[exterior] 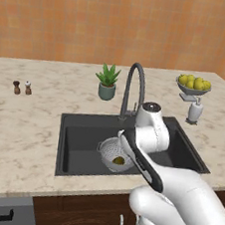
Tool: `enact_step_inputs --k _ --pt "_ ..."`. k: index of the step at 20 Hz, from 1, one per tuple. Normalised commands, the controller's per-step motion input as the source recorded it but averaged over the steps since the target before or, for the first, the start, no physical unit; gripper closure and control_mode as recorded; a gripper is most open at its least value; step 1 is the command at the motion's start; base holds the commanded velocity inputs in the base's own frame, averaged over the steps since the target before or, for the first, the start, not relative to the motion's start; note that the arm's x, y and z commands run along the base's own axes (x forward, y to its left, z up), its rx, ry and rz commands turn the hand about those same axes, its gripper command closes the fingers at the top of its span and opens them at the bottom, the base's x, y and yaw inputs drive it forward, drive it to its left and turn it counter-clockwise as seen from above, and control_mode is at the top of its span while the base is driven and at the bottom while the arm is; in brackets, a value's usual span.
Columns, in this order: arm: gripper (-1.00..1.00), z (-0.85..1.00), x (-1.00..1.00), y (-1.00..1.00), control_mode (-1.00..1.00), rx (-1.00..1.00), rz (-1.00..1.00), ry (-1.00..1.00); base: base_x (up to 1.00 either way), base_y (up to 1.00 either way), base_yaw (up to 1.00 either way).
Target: Put the colander in the sink, put the apple, mango in the colander, and turn on the sink faucet and pour water over the colander.
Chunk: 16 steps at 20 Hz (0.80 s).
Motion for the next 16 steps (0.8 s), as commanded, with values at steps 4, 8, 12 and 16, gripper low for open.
enact_step_inputs --k 4,8,12,16 --pt "-1.0 0.36 -0.15 -0.88 -1.0 0.08 0.1 -0.04 0.0 0.0 0.0" --pt "-1.0 0.11 0.04 -0.8 -1.0 0.07 0.07 -0.19 0.0 0.0 0.0" --pt "-1.0 0.11 0.21 -0.56 -1.0 0.08 0.1 -0.3 0.0 0.0 0.0" --pt "-1.0 0.08 0.32 -0.4 -1.0 0.11 0.11 -0.44 0.0 0.0 0.0"
